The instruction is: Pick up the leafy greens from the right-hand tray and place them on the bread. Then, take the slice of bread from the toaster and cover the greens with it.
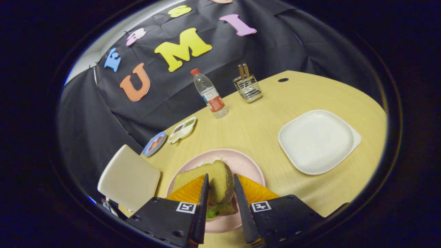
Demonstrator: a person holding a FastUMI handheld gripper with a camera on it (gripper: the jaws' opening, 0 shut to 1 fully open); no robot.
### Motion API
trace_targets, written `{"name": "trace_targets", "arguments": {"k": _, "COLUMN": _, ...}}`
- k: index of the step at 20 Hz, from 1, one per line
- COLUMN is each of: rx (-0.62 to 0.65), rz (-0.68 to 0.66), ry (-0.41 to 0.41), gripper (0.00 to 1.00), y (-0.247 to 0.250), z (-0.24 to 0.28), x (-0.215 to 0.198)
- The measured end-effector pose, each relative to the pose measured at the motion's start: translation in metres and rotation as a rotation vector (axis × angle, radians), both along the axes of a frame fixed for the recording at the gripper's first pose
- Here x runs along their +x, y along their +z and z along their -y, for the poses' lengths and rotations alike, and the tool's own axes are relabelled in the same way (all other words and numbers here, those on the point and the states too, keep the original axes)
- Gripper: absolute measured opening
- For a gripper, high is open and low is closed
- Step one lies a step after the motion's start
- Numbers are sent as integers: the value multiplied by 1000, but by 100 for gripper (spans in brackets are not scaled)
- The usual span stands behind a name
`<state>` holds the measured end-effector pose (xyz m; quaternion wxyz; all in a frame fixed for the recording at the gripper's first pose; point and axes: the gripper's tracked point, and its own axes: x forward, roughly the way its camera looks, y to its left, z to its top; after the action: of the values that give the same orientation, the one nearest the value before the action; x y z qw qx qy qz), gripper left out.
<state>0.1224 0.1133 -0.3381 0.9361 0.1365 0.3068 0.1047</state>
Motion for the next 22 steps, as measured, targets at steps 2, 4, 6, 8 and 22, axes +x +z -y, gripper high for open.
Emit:
{"name": "trace_targets", "arguments": {"k": 2, "rx": -85, "rz": 51, "ry": -13, "gripper": 48, "y": 9, "z": 5, "x": -3}}
{"name": "trace_targets", "arguments": {"k": 4, "rx": -139, "rz": 120, "ry": -9, "gripper": 57, "y": 28, "z": 5, "x": -8}}
{"name": "trace_targets", "arguments": {"k": 6, "rx": -174, "rz": 170, "ry": -7, "gripper": 68, "y": 46, "z": 3, "x": -18}}
{"name": "trace_targets", "arguments": {"k": 8, "rx": -169, "rz": 203, "ry": 12, "gripper": 77, "y": 67, "z": -7, "x": -37}}
{"name": "trace_targets", "arguments": {"k": 22, "rx": -313, "rz": 620, "ry": 46, "gripper": 95, "y": 229, "z": -27, "x": -195}}
